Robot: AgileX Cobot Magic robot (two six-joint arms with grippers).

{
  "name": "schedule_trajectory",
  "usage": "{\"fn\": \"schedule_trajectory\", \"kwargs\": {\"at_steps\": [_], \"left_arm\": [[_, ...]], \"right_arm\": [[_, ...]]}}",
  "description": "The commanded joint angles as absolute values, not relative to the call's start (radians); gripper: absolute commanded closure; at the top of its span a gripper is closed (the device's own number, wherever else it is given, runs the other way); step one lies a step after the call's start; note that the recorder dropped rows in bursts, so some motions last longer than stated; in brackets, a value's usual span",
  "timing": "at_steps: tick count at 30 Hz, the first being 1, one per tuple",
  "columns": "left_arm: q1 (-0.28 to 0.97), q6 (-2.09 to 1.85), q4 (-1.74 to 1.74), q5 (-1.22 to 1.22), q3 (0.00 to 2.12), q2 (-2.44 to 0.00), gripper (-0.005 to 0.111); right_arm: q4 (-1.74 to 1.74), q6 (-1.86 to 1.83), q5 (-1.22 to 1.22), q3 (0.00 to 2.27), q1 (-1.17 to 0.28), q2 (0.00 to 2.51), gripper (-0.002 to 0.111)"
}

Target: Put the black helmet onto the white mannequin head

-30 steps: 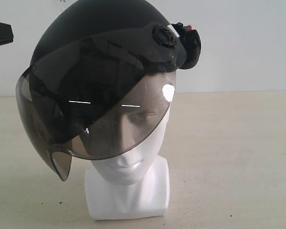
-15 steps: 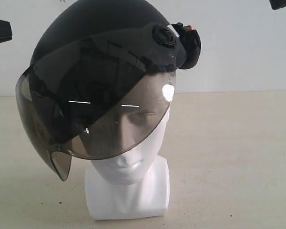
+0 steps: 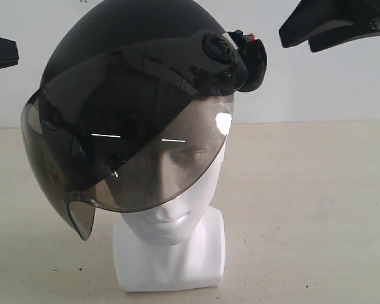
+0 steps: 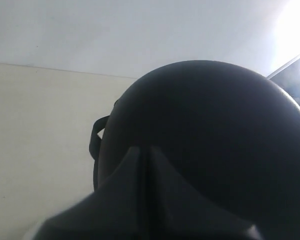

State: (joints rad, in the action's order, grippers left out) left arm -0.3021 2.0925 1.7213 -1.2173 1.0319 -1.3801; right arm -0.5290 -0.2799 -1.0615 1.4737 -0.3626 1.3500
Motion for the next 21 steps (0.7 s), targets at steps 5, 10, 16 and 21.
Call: {"fn": "schedule_trajectory", "kwargs": {"at_steps": [5,10,16,21], "left_arm": [[-0.304,2.098,1.732,-1.221,1.035,-1.426,0.102],[-0.304,2.098,1.732,-1.221,1.035,-1.438,0.102],[-0.304,2.098,1.732,-1.221,1.035,-1.438,0.102],[-0.304,2.098,1.732,-1.221,1.035,-1.438,0.102]], "right_arm": [[-0.75,-0.401,-0.936,1.399,-0.358,1.349,0.062],[-0.805,-0.455,-0.905,1.397,-0.358,1.357,0.062],[-0.805,-0.453,-0.901,1.397,-0.358,1.42,0.062],[-0.808,-0.451,-0.904,1.397,-0.358,1.441,0.063]]}}
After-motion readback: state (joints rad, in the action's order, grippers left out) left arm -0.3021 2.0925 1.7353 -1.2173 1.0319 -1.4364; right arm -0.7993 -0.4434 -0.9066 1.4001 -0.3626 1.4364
